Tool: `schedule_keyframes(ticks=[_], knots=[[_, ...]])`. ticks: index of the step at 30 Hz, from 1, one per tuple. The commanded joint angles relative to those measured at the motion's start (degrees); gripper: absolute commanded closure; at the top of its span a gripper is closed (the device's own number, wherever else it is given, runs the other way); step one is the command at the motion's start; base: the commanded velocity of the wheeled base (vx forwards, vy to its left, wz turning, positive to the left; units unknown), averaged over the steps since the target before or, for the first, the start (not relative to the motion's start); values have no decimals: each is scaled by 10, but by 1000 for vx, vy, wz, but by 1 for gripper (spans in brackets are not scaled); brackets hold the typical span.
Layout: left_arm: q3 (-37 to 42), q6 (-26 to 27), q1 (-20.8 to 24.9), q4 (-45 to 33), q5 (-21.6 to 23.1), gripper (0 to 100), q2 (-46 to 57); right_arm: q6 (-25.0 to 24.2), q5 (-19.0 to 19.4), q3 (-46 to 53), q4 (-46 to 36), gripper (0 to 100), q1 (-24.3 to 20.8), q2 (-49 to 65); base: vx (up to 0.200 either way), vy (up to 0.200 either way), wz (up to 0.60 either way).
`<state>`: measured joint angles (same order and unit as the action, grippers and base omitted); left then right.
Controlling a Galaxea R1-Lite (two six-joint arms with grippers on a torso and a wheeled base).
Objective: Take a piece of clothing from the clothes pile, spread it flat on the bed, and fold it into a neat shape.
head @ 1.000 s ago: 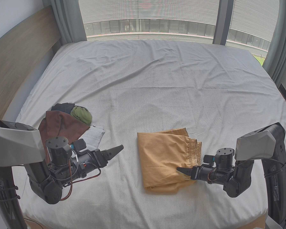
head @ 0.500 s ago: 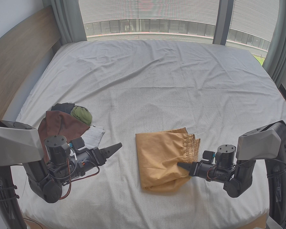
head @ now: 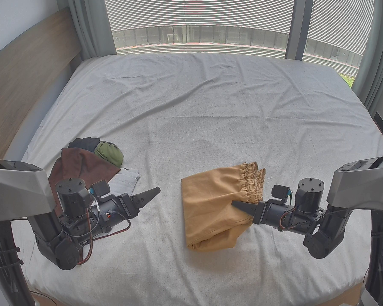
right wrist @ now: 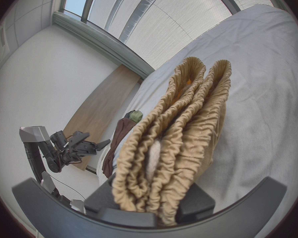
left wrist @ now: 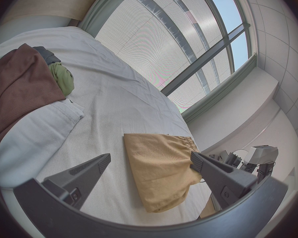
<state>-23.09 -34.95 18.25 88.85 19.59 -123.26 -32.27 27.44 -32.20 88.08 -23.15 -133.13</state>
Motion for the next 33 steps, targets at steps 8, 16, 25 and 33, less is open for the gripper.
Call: schedule_keyframes(ticks=[8, 16, 25, 33], knots=[[1, -1, -8, 0, 6, 0, 24, -16, 13, -30, -17, 100, -28, 86, 0, 0, 0], [0, -1, -11, 0, 6, 0, 28, -16, 13, -97, -111, 100, -36, 123, 0, 0, 0], [0, -1, -15, 0, 6, 0, 30, -15, 13, -174, -187, 100, -33, 126, 0, 0, 0], [2, 1, -18, 0, 6, 0, 30, -15, 13, -214, -223, 100, -30, 123, 0, 0, 0]])
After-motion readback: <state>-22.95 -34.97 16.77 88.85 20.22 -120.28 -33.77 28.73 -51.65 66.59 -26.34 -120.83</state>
